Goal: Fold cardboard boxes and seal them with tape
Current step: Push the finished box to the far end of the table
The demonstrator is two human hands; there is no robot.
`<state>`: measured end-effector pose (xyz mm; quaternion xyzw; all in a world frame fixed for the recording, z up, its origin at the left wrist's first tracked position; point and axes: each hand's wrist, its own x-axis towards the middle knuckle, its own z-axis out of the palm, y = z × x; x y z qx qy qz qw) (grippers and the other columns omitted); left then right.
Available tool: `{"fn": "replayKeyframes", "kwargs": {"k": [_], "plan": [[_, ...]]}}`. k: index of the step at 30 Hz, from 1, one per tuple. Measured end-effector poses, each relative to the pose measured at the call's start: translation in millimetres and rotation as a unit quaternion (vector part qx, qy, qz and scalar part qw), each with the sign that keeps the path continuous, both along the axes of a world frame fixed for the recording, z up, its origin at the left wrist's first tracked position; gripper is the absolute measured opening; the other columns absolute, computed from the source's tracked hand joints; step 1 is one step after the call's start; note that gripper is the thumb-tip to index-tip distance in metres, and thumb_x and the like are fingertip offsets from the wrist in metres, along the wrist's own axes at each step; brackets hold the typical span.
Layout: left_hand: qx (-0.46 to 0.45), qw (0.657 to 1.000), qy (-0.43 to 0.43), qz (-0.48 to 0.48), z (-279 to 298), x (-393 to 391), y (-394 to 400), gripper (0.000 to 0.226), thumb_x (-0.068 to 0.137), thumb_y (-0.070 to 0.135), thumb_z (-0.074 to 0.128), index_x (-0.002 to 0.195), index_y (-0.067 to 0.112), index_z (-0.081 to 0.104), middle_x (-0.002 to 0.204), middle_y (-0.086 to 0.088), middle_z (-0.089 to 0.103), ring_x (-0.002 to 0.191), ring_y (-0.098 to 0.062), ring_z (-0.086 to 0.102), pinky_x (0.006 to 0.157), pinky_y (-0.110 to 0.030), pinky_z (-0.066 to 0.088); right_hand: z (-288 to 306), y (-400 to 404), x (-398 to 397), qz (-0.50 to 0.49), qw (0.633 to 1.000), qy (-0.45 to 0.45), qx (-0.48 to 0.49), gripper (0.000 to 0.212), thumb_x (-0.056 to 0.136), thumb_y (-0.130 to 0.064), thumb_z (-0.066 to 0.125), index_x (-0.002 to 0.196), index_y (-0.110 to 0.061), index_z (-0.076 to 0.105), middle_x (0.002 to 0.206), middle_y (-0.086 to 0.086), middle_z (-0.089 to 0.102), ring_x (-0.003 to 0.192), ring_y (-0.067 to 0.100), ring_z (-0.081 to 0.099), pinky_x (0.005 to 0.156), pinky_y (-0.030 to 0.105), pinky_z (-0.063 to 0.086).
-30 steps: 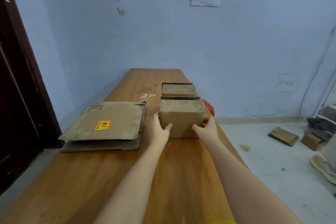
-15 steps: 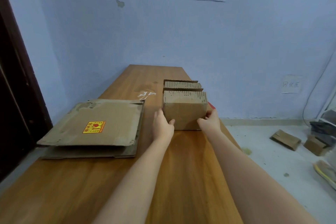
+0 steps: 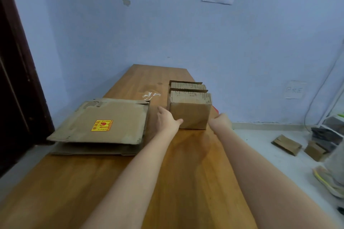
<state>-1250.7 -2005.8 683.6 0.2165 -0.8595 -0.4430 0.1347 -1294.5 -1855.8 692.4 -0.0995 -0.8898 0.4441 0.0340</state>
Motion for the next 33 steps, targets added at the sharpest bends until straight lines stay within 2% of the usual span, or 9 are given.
{"fn": "replayKeyframes", "kwargs": {"k": [2,5,8,12,17,20,22,29,33], "plan": [[-0.012,1.0,-0.004,-0.01,15.6,13.0,-3.9,0.096,0.087,0.031,0.068,0.15,0.003,0.001,0.155,-0.013,0.023,0.139,-0.029,0.031,0.107,-0.038,0.033,16.9,0.2,10.3,-0.002,1.0,0.012,0.003,0.005,0.096,-0.009,0.048,0.096,-0.007,0.044,0.087,0.009,0.05,0.062,0.016,0.045,0.046,0.023,0.032],[-0.064,0.998,0.013,-0.015,48.0,42.2,-23.7,0.077,0.087,0.034,0.066,0.145,0.005,0.025,0.144,-0.012,0.04,0.13,-0.029,0.041,0.1,-0.038,0.039,47.0,-11.9,31.9,-0.002,0.999,0.034,0.013,0.007,0.093,-0.008,0.045,0.086,-0.007,0.043,0.074,0.006,0.044,0.071,0.023,0.049,0.058,0.028,0.04],[-0.125,0.992,0.025,-0.021,83.0,71.2,-53.3,0.059,0.087,0.04,0.065,0.13,0.007,0.043,0.134,-0.011,0.047,0.121,-0.029,0.049,0.089,-0.036,0.042,77.6,-40.1,57.8,0.02,0.998,0.063,0.006,0.006,0.091,-0.005,0.046,0.097,-0.005,0.046,0.089,0.01,0.053,0.084,0.027,0.05,0.069,0.032,0.04],[-0.128,0.992,0.009,0.016,110.8,109.9,-109.1,0.061,0.088,0.04,0.063,0.132,0.002,0.044,0.134,-0.013,0.051,0.123,-0.031,0.048,0.091,-0.035,0.04,97.4,-88.3,91.4,0.078,0.994,0.078,0.008,0.019,0.089,-0.007,0.044,0.105,0.001,0.05,0.1,0.013,0.058,0.09,0.027,0.051,0.073,0.031,0.041],[-0.14,0.985,-0.063,0.084,78.9,144.4,-183.7,0.055,0.089,0.045,0.058,0.124,0.004,0.048,0.122,-0.011,0.057,0.114,-0.032,0.053,0.086,-0.035,0.042,76.4,-147.2,112.5,0.147,0.988,0.013,0.045,0.04,0.093,-0.016,0.045,0.13,0.0,0.044,0.118,0.015,0.054,0.103,0.03,0.055,0.082,0.037,0.048],[-0.148,0.98,-0.099,0.092,49.7,151.3,-212.6,0.048,0.091,0.044,0.056,0.118,0.005,0.052,0.12,-0.014,0.058,0.11,-0.033,0.054,0.084,-0.035,0.044,58.6,-173.7,110.7,0.153,0.986,-0.046,0.051,0.061,0.097,-0.024,0.046,0.147,0.0,0.019,0.149,0.019,0.028,0.131,0.033,0.039,0.102,0.04,0.039],[-0.151,0.976,-0.119,0.101,33.6,148.6,-229.1,0.048,0.091,0.046,0.054,0.117,0.006,0.052,0.119,-0.014,0.058,0.109,-0.033,0.055,0.086,-0.037,0.046,45.8,-186.5,105.3,0.146,0.985,-0.085,0.027,0.063,0.1,-0.026,0.039,0.149,0.001,0.009,0.155,0.018,0.014,0.139,0.033,0.026,0.11,0.04,0.029],[-0.069,0.986,-0.113,0.102,-2.7,123.7,-242.0,0.065,0.094,0.048,0.047,0.138,0.001,0.04,0.139,-0.016,0.046,0.125,-0.035,0.045,0.1,-0.041,0.041,-10.2,-206.6,90.3,0.103,0.987,-0.088,0.086,0.059,0.099,-0.044,0.028,0.144,-0.004,0.03,0.144,0.016,0.038,0.133,0.033,0.032,0.11,0.043,0.029],[-0.036,0.987,-0.098,0.119,-19.0,114.2,-245.9,0.069,0.086,0.051,0.057,0.134,0.006,0.039,0.13,-0.013,0.052,0.117,-0.034,0.051,0.097,-0.044,0.044,-22.1,-207.6,87.7,0.115,0.989,-0.075,0.047,0.058,0.096,-0.045,0.039,0.138,-0.006,0.035,0.135,0.016,0.047,0.124,0.034,0.044,0.104,0.046,0.039]]}}
